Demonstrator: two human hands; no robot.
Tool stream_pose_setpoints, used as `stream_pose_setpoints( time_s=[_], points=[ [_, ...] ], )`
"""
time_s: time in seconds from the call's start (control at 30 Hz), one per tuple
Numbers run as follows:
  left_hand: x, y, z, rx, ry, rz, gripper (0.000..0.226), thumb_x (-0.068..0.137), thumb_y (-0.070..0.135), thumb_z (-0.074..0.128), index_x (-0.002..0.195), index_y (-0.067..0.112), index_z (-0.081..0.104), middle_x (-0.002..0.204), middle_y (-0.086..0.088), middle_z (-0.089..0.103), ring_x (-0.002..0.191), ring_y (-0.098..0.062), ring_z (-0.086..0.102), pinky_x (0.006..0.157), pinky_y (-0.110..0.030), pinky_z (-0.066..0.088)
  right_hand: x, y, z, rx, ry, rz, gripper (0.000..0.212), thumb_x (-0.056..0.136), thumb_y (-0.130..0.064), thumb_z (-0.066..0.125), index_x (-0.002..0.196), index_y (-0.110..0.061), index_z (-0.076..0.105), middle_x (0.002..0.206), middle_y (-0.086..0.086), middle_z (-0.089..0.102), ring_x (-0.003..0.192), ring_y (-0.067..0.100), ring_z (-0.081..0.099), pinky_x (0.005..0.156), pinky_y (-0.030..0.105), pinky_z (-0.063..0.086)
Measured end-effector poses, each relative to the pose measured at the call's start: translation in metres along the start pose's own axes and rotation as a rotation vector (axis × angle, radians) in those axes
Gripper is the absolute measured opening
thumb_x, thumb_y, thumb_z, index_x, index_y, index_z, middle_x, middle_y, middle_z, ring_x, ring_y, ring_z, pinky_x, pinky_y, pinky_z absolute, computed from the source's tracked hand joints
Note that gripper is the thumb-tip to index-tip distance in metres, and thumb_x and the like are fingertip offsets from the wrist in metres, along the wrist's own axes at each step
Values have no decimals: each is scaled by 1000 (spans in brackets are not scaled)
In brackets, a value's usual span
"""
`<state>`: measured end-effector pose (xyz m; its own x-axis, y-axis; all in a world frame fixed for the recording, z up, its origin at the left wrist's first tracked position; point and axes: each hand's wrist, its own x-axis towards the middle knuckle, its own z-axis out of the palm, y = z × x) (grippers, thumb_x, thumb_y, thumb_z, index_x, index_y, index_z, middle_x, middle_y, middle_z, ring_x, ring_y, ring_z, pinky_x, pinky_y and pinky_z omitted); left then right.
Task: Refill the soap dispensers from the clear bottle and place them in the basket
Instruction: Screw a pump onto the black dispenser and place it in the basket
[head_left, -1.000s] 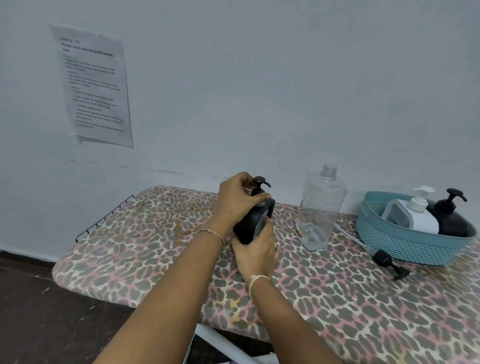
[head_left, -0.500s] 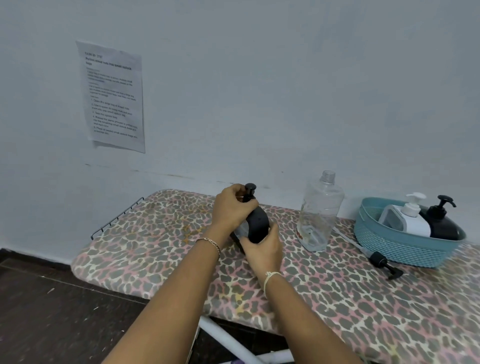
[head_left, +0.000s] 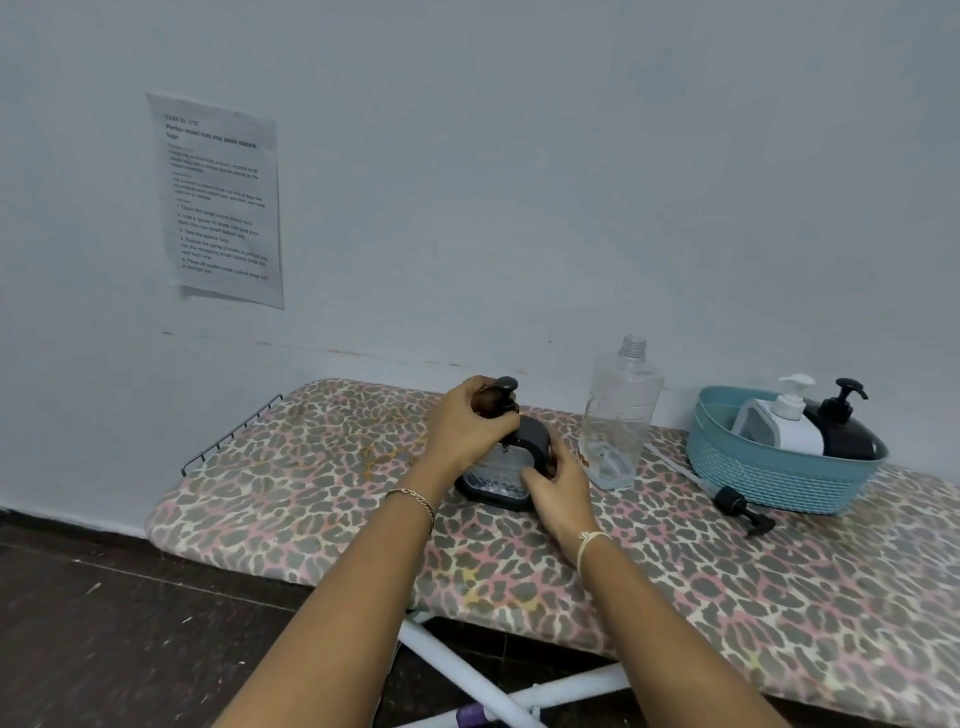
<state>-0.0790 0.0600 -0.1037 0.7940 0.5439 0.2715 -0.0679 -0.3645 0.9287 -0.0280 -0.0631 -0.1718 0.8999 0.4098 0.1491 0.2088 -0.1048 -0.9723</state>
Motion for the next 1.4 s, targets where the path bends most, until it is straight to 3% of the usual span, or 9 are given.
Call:
stream_pose_setpoints(
  time_s=[0.17,0.3,0.4,0.53,0.7,0.9,1.1,1.27,1.4],
  points=[
    [-1,-2,4,121,66,-14,51,66,41,83,103,19,56,106,7,64,98,-10,60,84,-32,52,-9,14,3,-30,5,34,42,86,-15,60,124,-31,52,106,-13,63,98,8,62,91,32,52],
    [-1,-3,7,235,147,-27,47,65,49,82,84,20,50,91,1,62,83,-15,60,72,-34,52,-16,23,5,-113,30,-30,42,86,-18,61,126,-26,52,104,-13,60,97,7,59,93,30,50],
    [-2,-3,10,261,141,-11,38,70,45,78,87,20,55,85,10,62,81,-10,61,70,-29,52,-15,24,6,-177,44,-57,42,86,-21,61,126,-25,52,105,-11,60,95,7,59,91,32,52],
    [-3,-4,15,267,147,7,29,63,54,63,83,33,60,81,19,65,83,-5,63,84,-42,53,-15,25,6,-243,67,-85,41,85,-23,61,124,-25,52,107,-9,63,95,8,61,86,32,53],
    [-2,-4,18,365,295,-26,62,52,83,61,87,33,50,104,11,61,105,-15,58,94,-49,44,-14,26,6,-259,74,-87,43,83,-24,61,125,-24,51,103,-10,61,93,10,62,85,31,53],
    [1,-4,21,362,272,-33,28,57,63,64,66,40,51,103,17,62,99,-9,59,102,-53,35,-15,23,3,-253,78,-89,39,84,-21,61,122,-26,52,96,-12,59,83,4,57,73,17,46],
    [-2,-4,24,426,242,-15,52,60,71,63,99,36,61,116,11,56,110,-13,54,103,-54,33,-14,25,4,-252,84,-100,29,84,-20,61,110,-30,52,99,-7,63,88,9,61,76,23,49],
    [-1,-3,19,409,269,-29,40,59,66,70,75,35,52,105,14,60,103,-11,58,99,-50,40,-13,25,4,-260,89,-107,27,84,-22,61,109,-31,52,99,-7,64,89,9,62,75,25,50],
    [-3,-3,16,231,193,-42,29,54,55,68,73,41,52,92,24,59,97,-8,61,99,-48,44,-14,25,5,-273,87,-112,34,84,-22,60,118,-26,53,98,-9,62,89,9,61,75,23,49]
  ],
)
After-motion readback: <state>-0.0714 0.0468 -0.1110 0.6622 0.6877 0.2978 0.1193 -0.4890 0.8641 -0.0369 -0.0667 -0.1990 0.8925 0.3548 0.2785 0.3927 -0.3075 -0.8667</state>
